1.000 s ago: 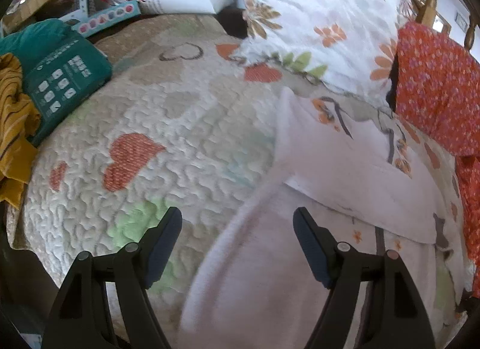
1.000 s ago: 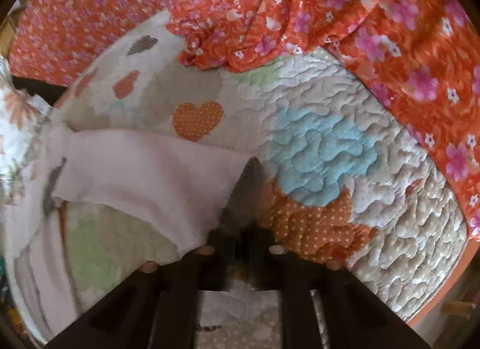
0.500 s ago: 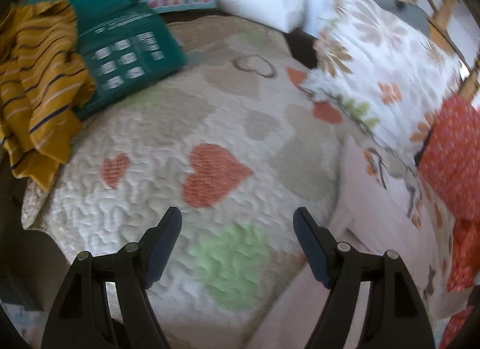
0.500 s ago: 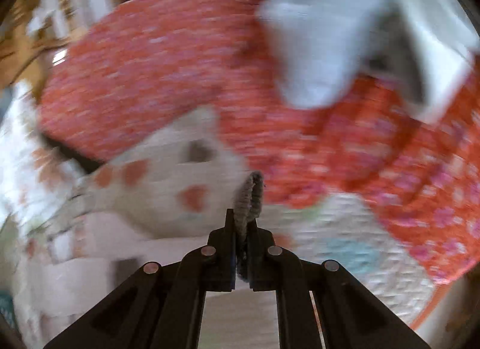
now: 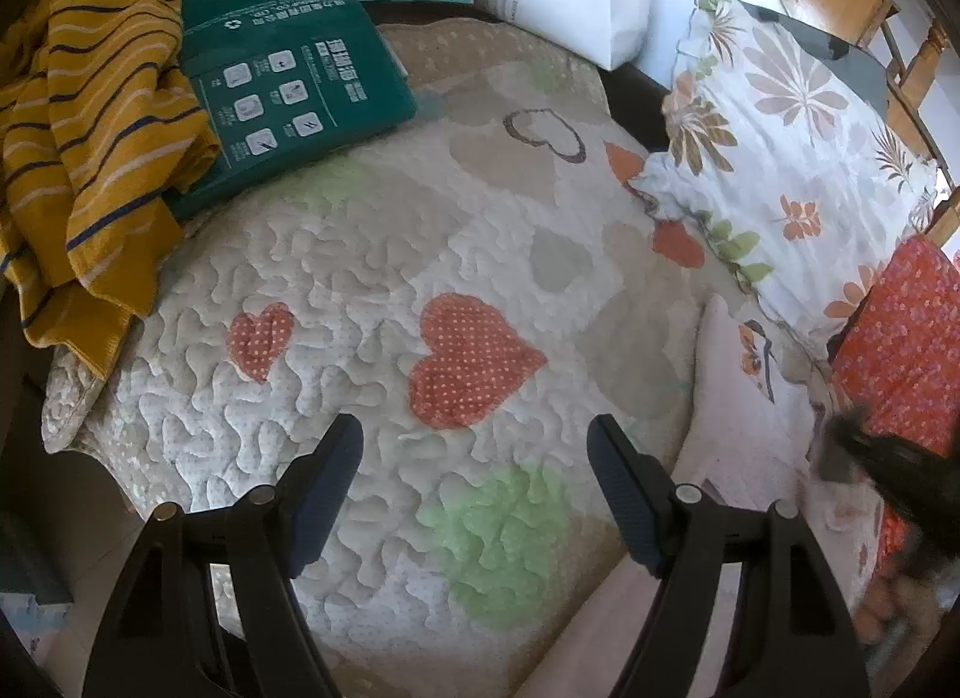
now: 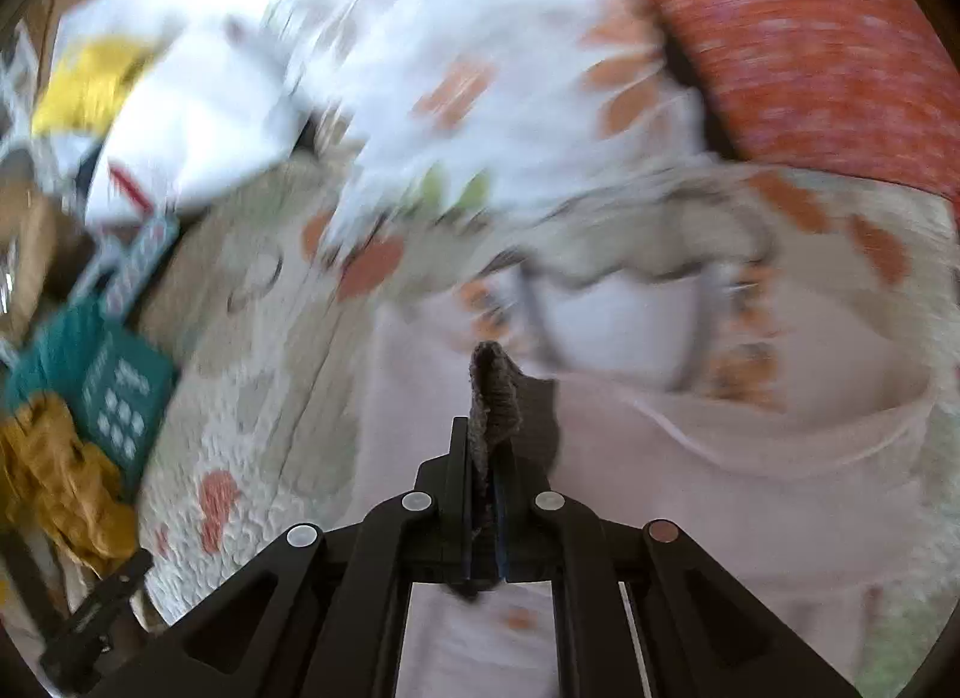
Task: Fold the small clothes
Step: 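Carry the held sleeve across the sweater body and open the right gripper, then grasp the grey hem band with the left gripper while the right gripper grasps it too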
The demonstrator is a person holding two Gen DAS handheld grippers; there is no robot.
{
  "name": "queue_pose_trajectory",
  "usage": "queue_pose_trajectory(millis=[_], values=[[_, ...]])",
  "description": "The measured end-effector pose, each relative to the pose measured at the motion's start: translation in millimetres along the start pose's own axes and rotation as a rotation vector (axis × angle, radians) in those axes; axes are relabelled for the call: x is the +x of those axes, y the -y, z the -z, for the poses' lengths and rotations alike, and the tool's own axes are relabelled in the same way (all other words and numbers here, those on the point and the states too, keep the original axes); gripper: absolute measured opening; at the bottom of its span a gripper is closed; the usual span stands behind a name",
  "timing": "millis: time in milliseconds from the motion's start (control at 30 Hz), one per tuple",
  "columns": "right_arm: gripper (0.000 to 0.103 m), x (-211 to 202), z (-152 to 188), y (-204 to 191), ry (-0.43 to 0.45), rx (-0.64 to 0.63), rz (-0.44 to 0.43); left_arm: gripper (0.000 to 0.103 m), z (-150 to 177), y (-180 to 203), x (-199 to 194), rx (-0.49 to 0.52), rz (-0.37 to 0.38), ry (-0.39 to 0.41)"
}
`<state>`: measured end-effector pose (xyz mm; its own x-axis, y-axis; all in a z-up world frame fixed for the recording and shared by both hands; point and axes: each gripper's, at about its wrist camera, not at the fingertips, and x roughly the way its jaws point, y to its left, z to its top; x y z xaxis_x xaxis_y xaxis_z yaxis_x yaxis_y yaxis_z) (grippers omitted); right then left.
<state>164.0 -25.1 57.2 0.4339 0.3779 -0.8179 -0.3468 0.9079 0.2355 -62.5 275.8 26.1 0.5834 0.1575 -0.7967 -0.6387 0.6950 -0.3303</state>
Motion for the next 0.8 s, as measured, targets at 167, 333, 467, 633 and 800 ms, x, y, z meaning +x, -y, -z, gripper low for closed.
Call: queue_pose_trajectory(millis=[167, 333, 467, 633, 800], values=[[0.006, 59.0, 5.2, -27.4, -0.080, -0.031, 0.005, 0.076, -1.3, 4.3, 1.4, 0.025, 0.008, -0.013], [0.010, 92.3, 6.5, -41.9, -0.140, -0.057, 0.030, 0.076, -2.0, 1.9, 5.3, 0.018, 0.013, -0.032], [0.011, 102.3, 3.9, -56.4, -0.176, -0.071, -0.060, 0.076, -1.0, 4.2, 9.2, 0.023, 0.001, -0.037], [0.045, 67.3, 6.1, -69.0, -0.128, -0.133, -0.170, 0.076, 0.1, 6.9, 11.1, 0.029, 0.004, -0.038], [0.050, 29.0, 25.4, -15.0, -0.093, -0.125, -0.041, 0.076, 6.3, 13.4, 14.3, 0.070, 0.015, -0.044]])
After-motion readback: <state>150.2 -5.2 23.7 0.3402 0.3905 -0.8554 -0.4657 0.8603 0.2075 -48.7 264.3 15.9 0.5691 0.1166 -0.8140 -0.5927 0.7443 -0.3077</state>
